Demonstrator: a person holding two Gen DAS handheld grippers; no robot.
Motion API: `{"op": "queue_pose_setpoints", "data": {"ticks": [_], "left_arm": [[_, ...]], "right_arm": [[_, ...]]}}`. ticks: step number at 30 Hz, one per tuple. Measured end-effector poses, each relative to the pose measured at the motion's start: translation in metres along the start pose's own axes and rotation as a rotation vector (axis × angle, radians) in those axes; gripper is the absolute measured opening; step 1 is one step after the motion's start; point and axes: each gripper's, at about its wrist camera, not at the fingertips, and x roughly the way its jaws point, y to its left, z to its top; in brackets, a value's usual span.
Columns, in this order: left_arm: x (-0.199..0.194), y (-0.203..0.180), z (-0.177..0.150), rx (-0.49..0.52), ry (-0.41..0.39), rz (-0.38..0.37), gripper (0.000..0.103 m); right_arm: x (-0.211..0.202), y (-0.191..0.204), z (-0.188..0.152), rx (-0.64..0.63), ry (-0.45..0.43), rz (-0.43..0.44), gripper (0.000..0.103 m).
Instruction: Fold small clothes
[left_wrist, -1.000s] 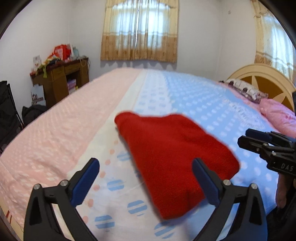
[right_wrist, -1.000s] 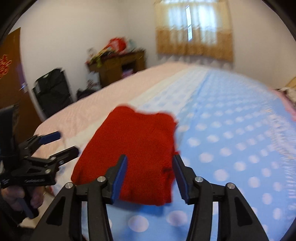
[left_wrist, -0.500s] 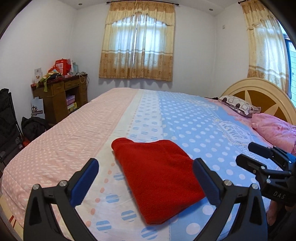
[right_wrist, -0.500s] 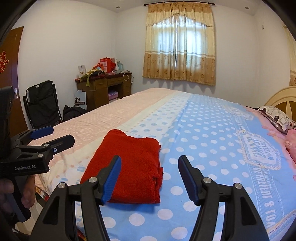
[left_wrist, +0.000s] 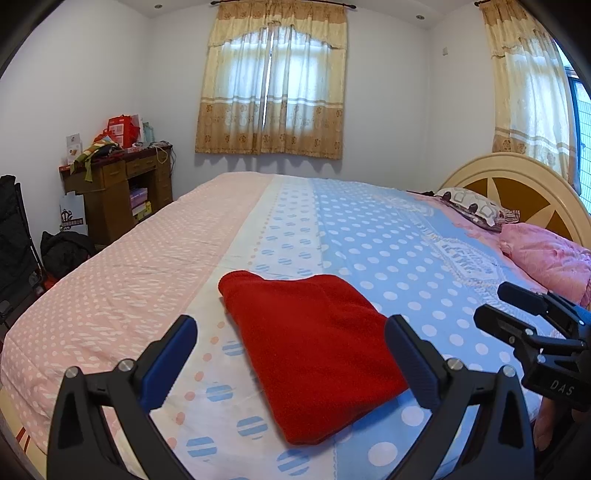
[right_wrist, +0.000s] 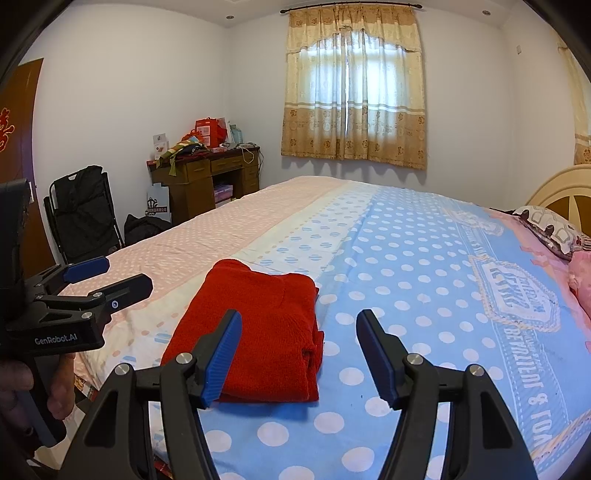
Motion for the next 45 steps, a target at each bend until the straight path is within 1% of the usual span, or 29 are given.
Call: {"op": "queue_pose_setpoints", "data": {"ticks": [20, 39, 45], "left_arm": [[-0.002, -0.003, -0.001, 0.004, 0.007, -0.004, 0.103], [0.0, -0.01, -0.003, 0.016, 0.015, -0.008, 0.103], [0.001, -0.012, -0.003, 0.021, 0.013, -0.008, 0.103]], "right_arm": [[-0.001, 0.004, -0.004, -0.002, 0.004, 0.008, 0.066], [-0.006, 0.009, -0.003, 0.004, -0.012, 0.008, 0.066], [-0.011, 0.009, 0.0, 0.016, -0.035, -0.001, 0.066]]}}
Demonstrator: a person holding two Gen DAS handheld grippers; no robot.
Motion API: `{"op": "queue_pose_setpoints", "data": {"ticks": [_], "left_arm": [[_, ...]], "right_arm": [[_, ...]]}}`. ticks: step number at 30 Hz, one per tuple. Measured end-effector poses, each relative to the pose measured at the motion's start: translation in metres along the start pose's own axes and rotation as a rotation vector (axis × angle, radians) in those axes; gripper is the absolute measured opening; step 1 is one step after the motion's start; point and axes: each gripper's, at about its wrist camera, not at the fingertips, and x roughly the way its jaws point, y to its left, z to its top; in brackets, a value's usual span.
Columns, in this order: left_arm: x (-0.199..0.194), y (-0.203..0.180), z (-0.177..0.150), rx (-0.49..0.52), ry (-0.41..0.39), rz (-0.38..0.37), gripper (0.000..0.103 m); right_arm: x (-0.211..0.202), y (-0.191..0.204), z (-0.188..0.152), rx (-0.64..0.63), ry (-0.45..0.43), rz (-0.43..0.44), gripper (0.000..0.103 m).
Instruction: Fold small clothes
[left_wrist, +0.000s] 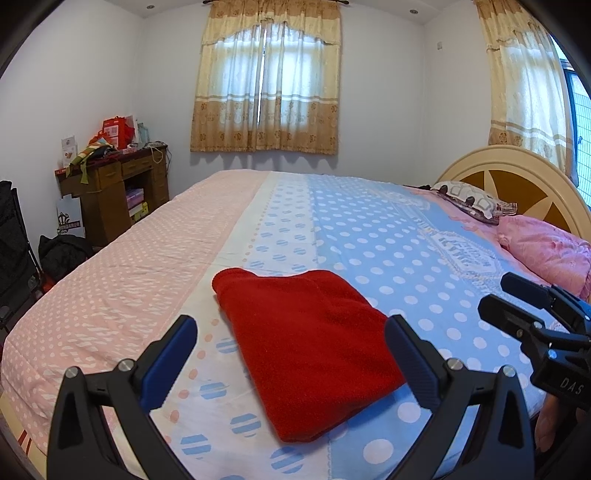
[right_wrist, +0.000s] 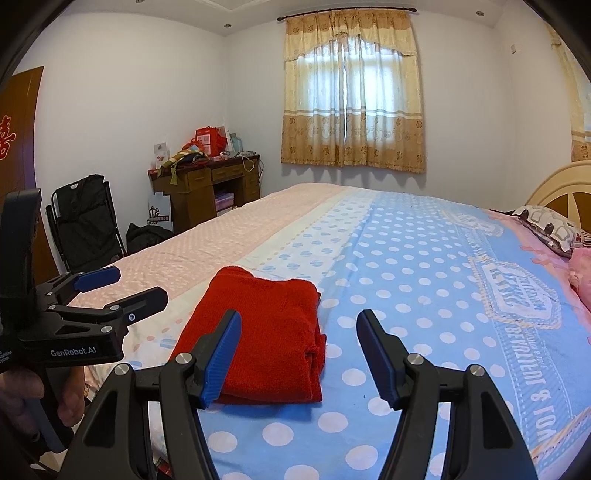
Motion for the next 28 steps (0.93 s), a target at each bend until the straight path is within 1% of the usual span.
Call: {"op": "queue_pose_setpoints", "data": {"ticks": [2, 8, 18, 23, 28], "left_arm": [[0.0, -0.001, 0.0, 0.006, 0.003, -0.017, 0.103], [-0.003, 0.001, 0.004, 0.006, -0.013, 0.011, 0.103], [-0.002, 0.009, 0.005, -0.02, -0.014, 0.055, 0.103], [-0.005, 0.008, 0.005, -0.002, -0.039, 0.068, 0.103], [-0.003, 0.005, 0.004, 0.021, -0.045, 0.076, 0.103]], "right_arm": [[-0.002, -0.001, 0.001, 0.005, -0.011, -0.005, 0.066], [-0.004, -0.003, 0.002, 0.021, -0.029, -0.01, 0.066], [-0.002, -0.001, 0.002, 0.016, -0.02, -0.004, 0.066], [-0.001, 0.002, -0.001, 0.005, -0.013, 0.005, 0.066], [0.0, 0.003, -0.003, 0.002, -0.002, 0.01, 0.066]]}}
